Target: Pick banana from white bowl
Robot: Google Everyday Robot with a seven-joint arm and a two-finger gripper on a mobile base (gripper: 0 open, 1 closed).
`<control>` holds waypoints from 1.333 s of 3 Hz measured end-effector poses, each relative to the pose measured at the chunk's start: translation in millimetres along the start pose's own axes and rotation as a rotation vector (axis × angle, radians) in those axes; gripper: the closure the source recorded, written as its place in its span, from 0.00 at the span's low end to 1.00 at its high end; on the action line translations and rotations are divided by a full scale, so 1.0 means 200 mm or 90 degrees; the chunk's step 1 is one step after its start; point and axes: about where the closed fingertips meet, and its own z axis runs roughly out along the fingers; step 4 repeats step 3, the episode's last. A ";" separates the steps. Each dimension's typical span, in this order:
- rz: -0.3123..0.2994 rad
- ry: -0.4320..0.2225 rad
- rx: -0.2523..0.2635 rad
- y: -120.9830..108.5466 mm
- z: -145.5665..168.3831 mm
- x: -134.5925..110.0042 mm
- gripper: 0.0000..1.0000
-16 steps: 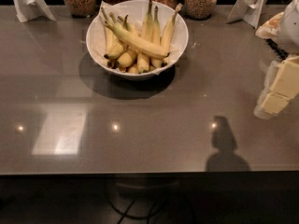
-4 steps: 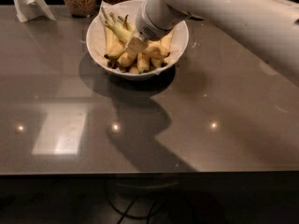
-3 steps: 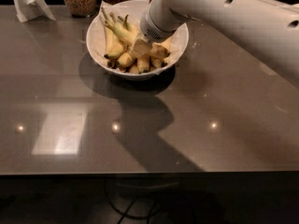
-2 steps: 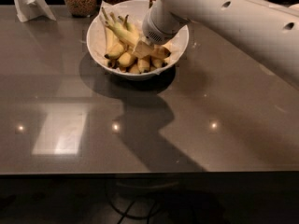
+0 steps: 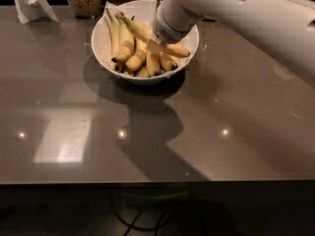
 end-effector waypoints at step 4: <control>-0.064 -0.039 -0.028 0.10 -0.37 -0.12 1.00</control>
Offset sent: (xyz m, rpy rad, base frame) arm -0.0451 0.0088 0.0759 -0.0161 -0.0475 0.1026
